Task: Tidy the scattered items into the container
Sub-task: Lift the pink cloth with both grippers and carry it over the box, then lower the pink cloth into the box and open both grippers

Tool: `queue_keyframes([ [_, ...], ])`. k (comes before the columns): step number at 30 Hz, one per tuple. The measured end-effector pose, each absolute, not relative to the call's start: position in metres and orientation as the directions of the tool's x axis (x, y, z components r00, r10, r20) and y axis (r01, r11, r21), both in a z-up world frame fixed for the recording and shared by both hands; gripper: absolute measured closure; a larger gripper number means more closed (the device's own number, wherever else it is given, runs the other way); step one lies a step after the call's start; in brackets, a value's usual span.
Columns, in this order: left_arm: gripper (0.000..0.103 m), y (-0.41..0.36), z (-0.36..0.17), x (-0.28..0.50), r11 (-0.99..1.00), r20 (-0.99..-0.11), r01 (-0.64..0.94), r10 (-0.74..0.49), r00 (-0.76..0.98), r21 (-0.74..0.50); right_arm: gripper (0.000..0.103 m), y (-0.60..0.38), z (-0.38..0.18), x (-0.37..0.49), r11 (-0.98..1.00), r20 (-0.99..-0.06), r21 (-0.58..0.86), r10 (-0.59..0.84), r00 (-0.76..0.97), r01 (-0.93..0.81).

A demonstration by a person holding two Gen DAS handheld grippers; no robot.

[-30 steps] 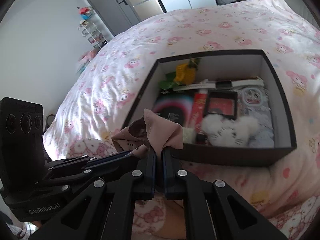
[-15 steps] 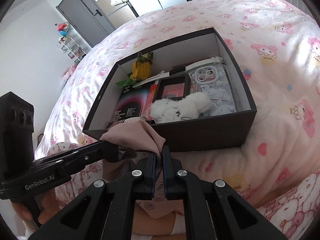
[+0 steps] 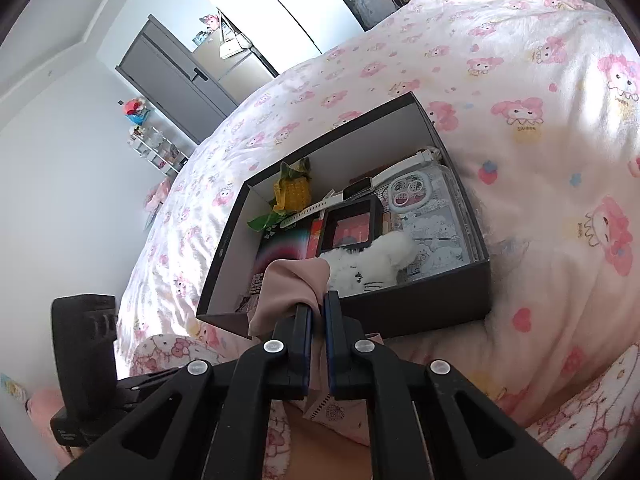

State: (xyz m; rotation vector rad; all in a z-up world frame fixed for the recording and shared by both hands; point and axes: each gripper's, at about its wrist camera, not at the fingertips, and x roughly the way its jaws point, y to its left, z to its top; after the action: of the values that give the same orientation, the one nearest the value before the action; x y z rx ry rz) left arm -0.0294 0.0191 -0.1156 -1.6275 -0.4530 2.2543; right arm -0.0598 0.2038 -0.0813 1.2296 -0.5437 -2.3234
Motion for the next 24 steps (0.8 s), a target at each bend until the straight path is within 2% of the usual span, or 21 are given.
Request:
queue_keyframes([
  [2, 0.06, 0.021, -0.126, -0.036, -0.903, -0.854, -0.042, 0.419, -0.308, -0.428, 0.099, 0.208, -0.083, -0.061, -0.807, -0.654, 0.554, -0.573, -0.494, 0.204],
  [3, 0.077, 0.02, -0.129, -0.039, -0.91, -0.86, -0.022, 0.399, -0.319, -0.414, 0.099, 0.211, -0.083, -0.061, -0.803, -0.649, 0.561, -0.579, -0.494, 0.203],
  [6, 0.098, 0.016, -0.127, -0.046, -0.901, -0.846, -0.007, 0.409, -0.341, -0.433, 0.099, 0.216, -0.078, -0.062, -0.812, -0.649, 0.547, -0.566, -0.508, 0.205],
  [13, 0.101, 0.01, -0.05, -0.049, -0.896, -0.757, -0.108, 0.423, -0.498, -0.43, 0.099, 0.218, -0.048, -0.074, -0.821, -0.621, 0.51, -0.558, -0.551, 0.256],
  [17, 0.101, -0.001, 0.014, -0.061, -0.915, -0.67, -0.144, 0.376, -0.64, -0.377, 0.099, 0.213, -0.004, -0.094, -0.816, -0.567, 0.482, -0.568, -0.597, 0.318],
  [21, 0.101, -0.018, 0.059, -0.062, -0.932, -0.583, -0.145, 0.325, -0.745, -0.334, 0.099, 0.198, 0.052, -0.109, -0.801, -0.472, 0.432, -0.592, -0.653, 0.414],
  [24, 0.101, -0.031, 0.05, -0.073, -0.936, -0.621, -0.094, 0.298, -0.725, -0.34, 0.099, 0.167, 0.058, -0.126, -0.775, -0.491, 0.397, -0.631, -0.6, 0.491],
])
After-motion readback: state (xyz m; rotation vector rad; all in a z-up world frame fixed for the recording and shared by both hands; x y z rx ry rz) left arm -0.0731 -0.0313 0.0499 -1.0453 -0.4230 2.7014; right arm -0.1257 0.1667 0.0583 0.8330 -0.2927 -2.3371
